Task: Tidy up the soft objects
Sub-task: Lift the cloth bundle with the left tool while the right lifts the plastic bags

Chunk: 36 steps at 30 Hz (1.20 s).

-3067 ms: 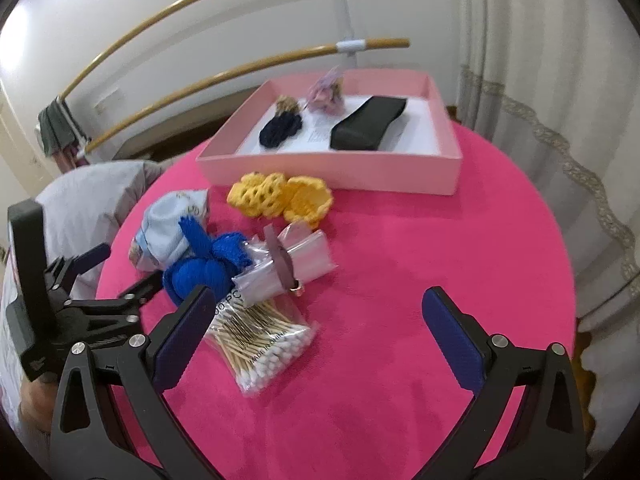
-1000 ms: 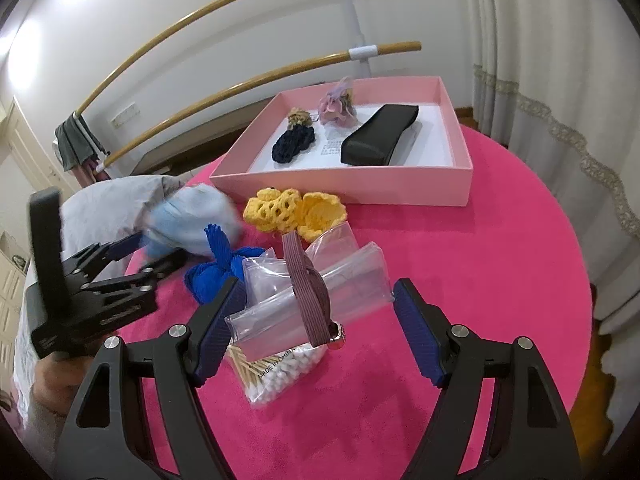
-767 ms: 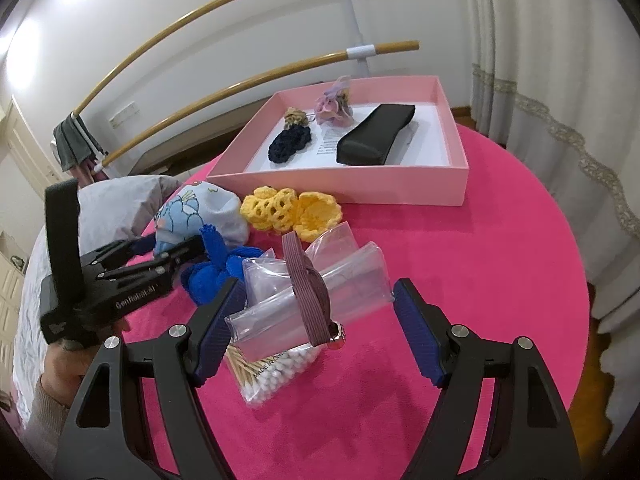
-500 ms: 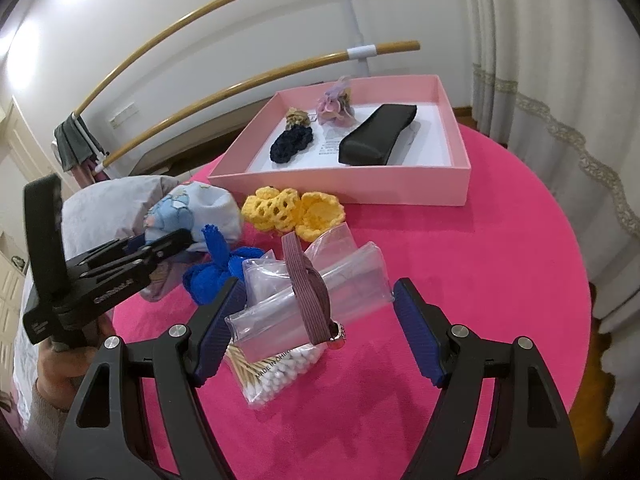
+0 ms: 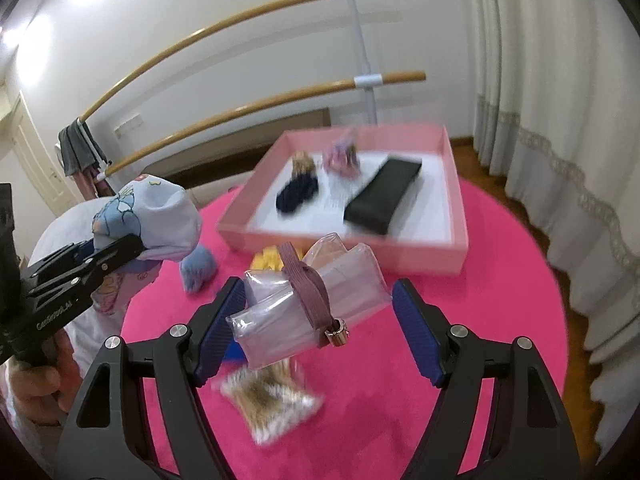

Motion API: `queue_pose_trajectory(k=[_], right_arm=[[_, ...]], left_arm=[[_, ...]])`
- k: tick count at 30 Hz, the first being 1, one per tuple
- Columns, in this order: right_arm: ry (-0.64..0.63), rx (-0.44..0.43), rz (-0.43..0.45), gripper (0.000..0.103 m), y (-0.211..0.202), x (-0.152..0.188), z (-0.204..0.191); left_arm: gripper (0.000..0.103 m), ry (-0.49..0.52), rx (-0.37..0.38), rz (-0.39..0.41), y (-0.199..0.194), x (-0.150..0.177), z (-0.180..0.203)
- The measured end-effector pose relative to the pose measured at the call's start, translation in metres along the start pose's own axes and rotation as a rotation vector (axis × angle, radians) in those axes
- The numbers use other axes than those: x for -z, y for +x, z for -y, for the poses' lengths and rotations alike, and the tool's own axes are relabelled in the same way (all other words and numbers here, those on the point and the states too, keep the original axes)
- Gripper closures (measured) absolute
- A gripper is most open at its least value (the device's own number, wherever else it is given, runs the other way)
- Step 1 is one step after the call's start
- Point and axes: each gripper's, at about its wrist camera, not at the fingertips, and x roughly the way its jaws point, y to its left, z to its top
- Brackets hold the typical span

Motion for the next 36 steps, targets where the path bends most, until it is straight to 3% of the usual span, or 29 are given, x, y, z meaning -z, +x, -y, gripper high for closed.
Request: queue_pose_trajectory(k=[2,7,11,12,15,22,27,31,33,36], right_arm=[[-0.005,-0.005,0.011,0.052,0.003,-0.015,0.0],[-0.016,-0.005,-0.02,0.052,0.035,-0.049,0.007],[0.025,-0.026,-0.053,0.054,0.053,-0.05,0.02],[0.029,-0.033,-0.053,0.05,0.051,-0.048,0.021],[0.016,-0.031,-0.043,0.025,0.035,-0.03,0.021],[0.058,-0.001,-0.133,0.021,0.016,0.053,0.034],[-0.014,0.009,-0.242,0.022,0.036,0.082,0.025],[-0.031,0.044,-0.299,0.037,0.056,0.095,0.029],[-0.014,0.035,-0.291,0.053,0.055,0.096,0.033],[-0.013,0.021,-0.269,0.06,0.048,0.094,0.034]], left_arm=[[0.072,0.003,0.008,0.005,0.004,-0.013,0.003],[0.072,0.002,0.023,-0.022,0.032,-0.033,0.009],[0.072,-0.009,0.045,-0.063,0.048,-0.038,0.01],[0.072,-0.004,0.05,-0.059,0.046,-0.038,0.01],[0.072,0.018,0.055,-0.049,0.037,-0.034,0.013],[0.072,0.003,0.047,-0.042,0.017,-0.014,0.004],[0.072,-0.003,0.035,-0.042,0.005,0.001,0.009],[0.072,-0.005,0.031,-0.045,-0.004,0.009,0.01],[0.072,-0.002,0.027,-0.046,-0.009,0.011,0.01],[0.072,-0.003,0.024,-0.048,-0.01,0.012,0.01]])
